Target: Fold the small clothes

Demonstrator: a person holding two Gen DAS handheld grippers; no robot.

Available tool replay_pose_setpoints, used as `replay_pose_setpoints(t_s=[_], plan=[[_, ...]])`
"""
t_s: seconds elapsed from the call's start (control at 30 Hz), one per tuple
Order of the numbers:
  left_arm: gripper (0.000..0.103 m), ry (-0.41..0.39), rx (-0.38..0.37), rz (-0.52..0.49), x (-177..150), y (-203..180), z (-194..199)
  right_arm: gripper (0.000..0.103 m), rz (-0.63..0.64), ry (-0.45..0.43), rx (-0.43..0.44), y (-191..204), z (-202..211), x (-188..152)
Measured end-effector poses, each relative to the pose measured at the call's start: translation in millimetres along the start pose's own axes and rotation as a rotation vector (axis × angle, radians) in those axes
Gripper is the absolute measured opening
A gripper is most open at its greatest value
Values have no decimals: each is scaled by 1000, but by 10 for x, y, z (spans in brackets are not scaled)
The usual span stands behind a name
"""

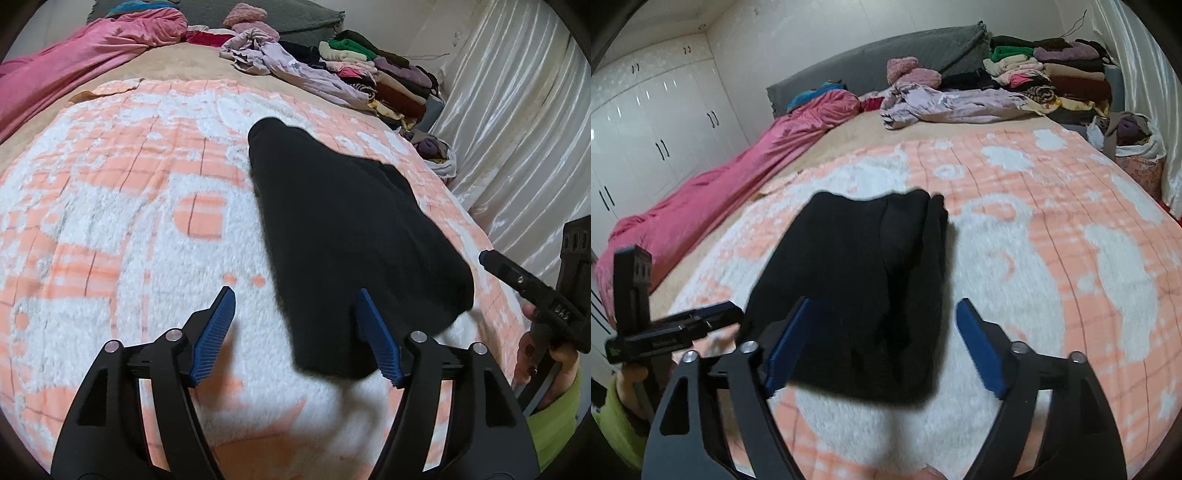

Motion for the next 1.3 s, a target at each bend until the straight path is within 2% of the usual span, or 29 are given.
replay_pose_setpoints(t_s=[0.13, 0.23, 0.4, 0.53, 0.67, 0.73, 0.8, 0.83, 0.9, 0.97, 1.07, 1.13, 1.3], plan=[[69, -7, -3, -5, 199, -56, -62, 93, 6, 30, 23, -19, -175, 189], [71, 2, 5, -13, 315, -67, -157, 93, -3, 88, 51, -57, -395, 260], [74, 68, -7, 9, 452, -33, -446, 93, -50, 165, 76, -225, -718, 271], [76, 104, -37, 22, 458, -37, -613, 93, -75, 240, 94, -380, -956, 134], [78, 128, -71, 53, 443, -20, -742, 73, -91, 244, 187, -375, -1034, 88], [78, 138, -93, 66, 442, -25, -796, 72, -86, 245, 214, -339, -1065, 89], [71, 146, -132, 88, 440, -40, -840, 69, -103, 249, 242, -343, -1115, 83], [61, 150, -151, 98, 439, -47, -847, 66, -115, 248, 260, -354, -1137, 77], [56, 142, -137, 92, 445, -68, -838, 48, -121, 241, 292, -339, -1143, 87], [45, 124, -120, 58, 462, -112, -762, 41, -104, 227, 302, -283, -1083, 119], [42, 103, -130, 61, 499, -103, -613, 40, -93, 209, 283, -173, -974, 151], [42, 91, -104, 43, 471, -78, -515, 40, -81, 206, 278, -66, -927, 163], [48, 112, -112, 97, 356, 117, -576, 42, -66, 215, 251, 43, -1015, 103]])
Point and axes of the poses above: each gripper's, at about its wrist camera, not at the fingertips, and z roughly against the way its jaws point, y to its left, x to its top, the point moved 6 cm from there along -z, roughly the way its jaws point, and after that the axes turned 4 degrees about x, right-handed, at the moved point
